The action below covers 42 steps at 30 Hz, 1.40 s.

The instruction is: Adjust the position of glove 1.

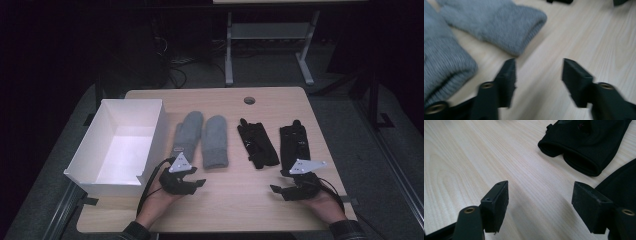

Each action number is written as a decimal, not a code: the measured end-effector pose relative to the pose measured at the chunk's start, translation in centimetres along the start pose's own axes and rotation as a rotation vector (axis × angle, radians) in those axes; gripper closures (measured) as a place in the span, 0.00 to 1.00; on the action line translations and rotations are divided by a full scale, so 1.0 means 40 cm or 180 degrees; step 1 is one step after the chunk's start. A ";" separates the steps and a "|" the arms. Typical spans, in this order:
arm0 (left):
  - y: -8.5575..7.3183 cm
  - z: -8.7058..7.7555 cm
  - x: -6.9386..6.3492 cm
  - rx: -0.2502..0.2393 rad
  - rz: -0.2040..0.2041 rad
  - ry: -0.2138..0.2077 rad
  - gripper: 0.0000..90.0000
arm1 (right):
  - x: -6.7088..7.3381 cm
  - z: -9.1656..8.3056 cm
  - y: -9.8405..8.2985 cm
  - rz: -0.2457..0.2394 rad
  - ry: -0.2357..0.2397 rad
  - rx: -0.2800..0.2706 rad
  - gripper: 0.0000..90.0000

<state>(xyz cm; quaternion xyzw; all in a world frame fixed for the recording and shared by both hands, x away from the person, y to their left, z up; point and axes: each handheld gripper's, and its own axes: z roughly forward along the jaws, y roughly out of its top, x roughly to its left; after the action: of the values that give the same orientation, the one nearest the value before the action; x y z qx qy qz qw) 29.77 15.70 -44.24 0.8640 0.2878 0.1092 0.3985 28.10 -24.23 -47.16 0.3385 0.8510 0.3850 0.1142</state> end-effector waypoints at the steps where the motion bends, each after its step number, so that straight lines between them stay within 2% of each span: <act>1: 0.006 0.002 0.002 -0.0015 -0.0025 -0.0012 0.65 | 0.000 0.001 -0.001 0.0012 -0.0007 0.0003 0.32; 2: 0.021 0.008 0.011 -0.0015 -0.0095 -0.0041 0.78 | -0.001 0.003 -0.002 0.0014 0.0002 -0.0002 0.32; 3: 0.030 0.012 0.017 -0.0014 -0.0109 -0.0055 0.84 | -0.002 0.003 -0.002 -0.0014 -0.0001 -0.0005 0.31; 5: 0.049 0.022 0.030 0.0007 -0.0093 -0.0054 0.94 | -0.002 0.003 -0.004 -0.0030 -0.0004 0.0002 0.31; 7: 0.068 0.031 0.042 0.0011 -0.0081 -0.0059 1.00 | 0.000 0.004 -0.005 -0.0023 -0.0002 0.0026 0.30; 12: 0.119 0.056 0.066 -0.0065 -0.0087 -0.0052 1.00 | 0.000 0.006 -0.006 -0.0039 0.0011 0.0046 0.30; 21: 0.177 0.150 0.089 0.0006 -0.0066 -0.0111 1.00 | -0.001 0.006 -0.011 -0.0046 0.0023 0.0063 0.29; 25: 0.188 0.186 0.103 0.0075 -0.0056 -0.0089 1.00 | -0.002 0.005 -0.012 -0.0036 0.0022 0.0060 0.29; 28: 0.183 0.201 0.105 0.0165 -0.0051 -0.0110 1.00 | -0.002 0.006 -0.013 -0.0011 0.0023 0.0071 0.29; 29: 0.175 0.211 0.103 0.0226 -0.0013 -0.0130 1.00 | -0.003 0.006 -0.014 -0.0013 0.0028 0.0065 0.29; 35: 0.166 0.204 0.085 0.0259 0.0006 -0.0189 1.00 | -0.004 0.006 -0.016 -0.0044 0.0057 0.0060 0.27; 38: 0.157 0.191 0.074 0.0271 0.0018 -0.0244 1.00 | -0.001 0.008 -0.016 -0.0094 0.0012 0.0074 0.25; 39: 0.152 0.187 0.067 0.0256 -0.0024 -0.0274 1.00 | 0.000 0.009 -0.016 -0.0099 0.0009 0.0076 0.25; 40: 0.150 0.181 0.066 0.0299 0.0012 -0.0293 1.00 | 0.000 0.010 -0.016 -0.0120 0.0000 0.0080 0.24; 42: 0.142 0.172 0.056 0.0298 0.0002 -0.0335 1.00 | 0.001 0.011 -0.016 -0.0129 -0.0006 0.0077 0.23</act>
<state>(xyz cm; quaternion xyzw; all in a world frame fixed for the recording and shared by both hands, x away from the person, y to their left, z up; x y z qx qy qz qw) 36.79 9.76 -44.59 0.8863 0.2710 0.0501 0.3723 27.98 -24.26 -47.91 0.3229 0.8622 0.3719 0.1187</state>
